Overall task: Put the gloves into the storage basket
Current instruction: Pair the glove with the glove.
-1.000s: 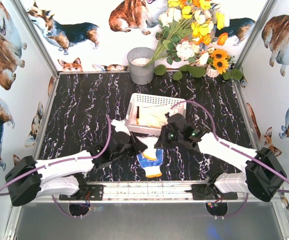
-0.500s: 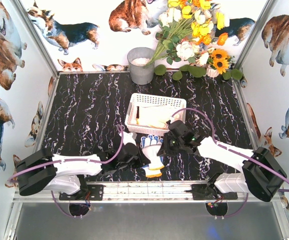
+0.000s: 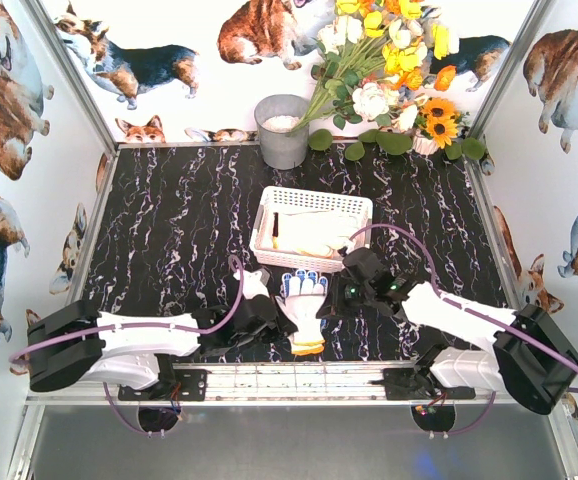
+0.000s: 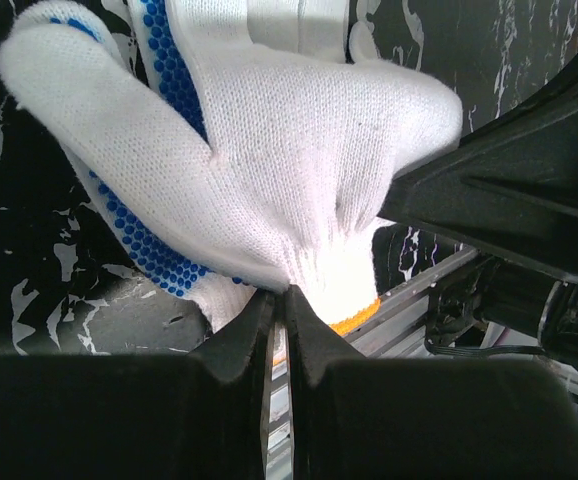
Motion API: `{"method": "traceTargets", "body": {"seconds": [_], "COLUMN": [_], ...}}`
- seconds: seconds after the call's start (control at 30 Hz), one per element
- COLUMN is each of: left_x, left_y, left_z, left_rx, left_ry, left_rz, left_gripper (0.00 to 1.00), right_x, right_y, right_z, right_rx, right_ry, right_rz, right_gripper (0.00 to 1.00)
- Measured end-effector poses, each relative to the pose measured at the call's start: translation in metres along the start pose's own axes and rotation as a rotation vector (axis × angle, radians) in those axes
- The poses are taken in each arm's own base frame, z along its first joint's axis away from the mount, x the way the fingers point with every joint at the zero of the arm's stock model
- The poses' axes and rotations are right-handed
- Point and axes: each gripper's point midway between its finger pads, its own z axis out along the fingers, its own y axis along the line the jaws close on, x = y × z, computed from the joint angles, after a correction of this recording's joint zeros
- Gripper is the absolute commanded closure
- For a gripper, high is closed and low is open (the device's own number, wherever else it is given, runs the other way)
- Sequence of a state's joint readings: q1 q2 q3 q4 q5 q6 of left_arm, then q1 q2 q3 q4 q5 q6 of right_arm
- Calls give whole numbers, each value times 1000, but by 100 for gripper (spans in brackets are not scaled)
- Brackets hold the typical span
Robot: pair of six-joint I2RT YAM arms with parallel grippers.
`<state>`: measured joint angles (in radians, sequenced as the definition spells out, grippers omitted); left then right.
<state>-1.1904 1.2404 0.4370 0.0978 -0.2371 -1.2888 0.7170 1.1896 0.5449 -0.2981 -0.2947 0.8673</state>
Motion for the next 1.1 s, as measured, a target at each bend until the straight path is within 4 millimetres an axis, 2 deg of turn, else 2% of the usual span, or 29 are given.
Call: {"method": "traceTargets", "body": {"seconds": [0.13, 0.63, 0.97, 1.03, 1.1], "left_x": [-3, 8, 11, 12, 13], "left_y": [1, 13, 19, 21, 23], "left_z": [-3, 0, 1, 2, 2], "left_rx": [-1, -40, -55, -61, -68], "left_ry": [-14, 9, 14, 17, 19], "left_rz": [-13, -14, -13, -13, -11], "left_gripper": [100, 100, 100, 100, 96], "right_x": [1, 5, 10, 10, 10], "right_y": [0, 0, -8, -8, -8], "right_z": [0, 6, 12, 12, 12], "right_rx": [-14, -26, -10, -12, -13], "right_ry": [-5, 14, 31, 30, 31], "right_rz": [6, 22, 30, 29, 29], "right_gripper": [100, 100, 100, 93, 81]}}
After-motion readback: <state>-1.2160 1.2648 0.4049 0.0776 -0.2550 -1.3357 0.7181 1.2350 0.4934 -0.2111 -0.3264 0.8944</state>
